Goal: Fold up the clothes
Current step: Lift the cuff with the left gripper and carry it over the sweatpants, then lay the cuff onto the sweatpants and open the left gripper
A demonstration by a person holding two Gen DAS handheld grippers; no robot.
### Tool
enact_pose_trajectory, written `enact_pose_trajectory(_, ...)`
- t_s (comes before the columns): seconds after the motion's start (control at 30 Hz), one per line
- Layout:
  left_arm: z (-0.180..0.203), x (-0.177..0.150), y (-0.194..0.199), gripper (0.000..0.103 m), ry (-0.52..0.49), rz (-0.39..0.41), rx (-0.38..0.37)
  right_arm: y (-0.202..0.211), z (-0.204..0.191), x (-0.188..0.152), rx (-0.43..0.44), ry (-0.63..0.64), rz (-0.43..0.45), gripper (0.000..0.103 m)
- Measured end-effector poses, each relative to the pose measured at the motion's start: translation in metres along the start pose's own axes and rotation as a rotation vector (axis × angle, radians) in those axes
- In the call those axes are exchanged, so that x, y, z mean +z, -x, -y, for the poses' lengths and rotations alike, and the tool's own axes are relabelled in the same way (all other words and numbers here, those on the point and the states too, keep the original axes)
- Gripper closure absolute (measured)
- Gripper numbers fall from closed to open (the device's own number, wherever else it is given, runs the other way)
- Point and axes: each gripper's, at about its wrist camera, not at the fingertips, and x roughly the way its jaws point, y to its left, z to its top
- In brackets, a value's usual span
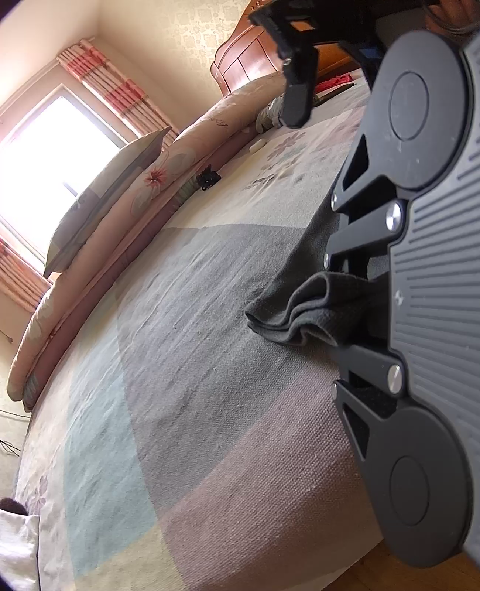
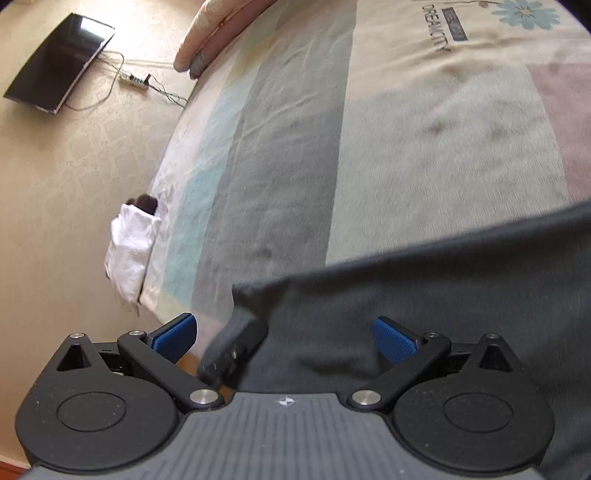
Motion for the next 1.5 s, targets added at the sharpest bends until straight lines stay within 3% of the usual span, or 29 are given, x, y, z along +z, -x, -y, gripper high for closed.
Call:
enact_pose_trajectory(0.37,0.009,0.002,-0.002,0.096,-0.037,-0.012,0.039,0.011,0.002,-0.051,0.034,-0.061,-0.086,0.0)
enact_pose_trajectory(0.67,0.039,0.012,0.008,0.097,-0.131,-0.009,0.057,0.082,0.029,-0.022,0.047,-0.106,0.075,0.0)
enact_pose_trajectory(0.83,0.06,0.016,0.013,0.097,-0.17,-0.004,0.051,0.113,0.058,-0.012,-0.035,-0.054,0.079,0.0)
enact_pose_trajectory(1.1,0.095,0.016,0.022,0.097,-0.219,0.0,0.008,0.141,0.082,-0.032,-0.374,0.27,0.092,0.0)
enact_pose_trajectory(1.5,0.155,0.01,0.022,0.097,-0.309,-0.02,-0.072,0.194,0.1,-0.058,-0.35,0.236,0.182,0.0)
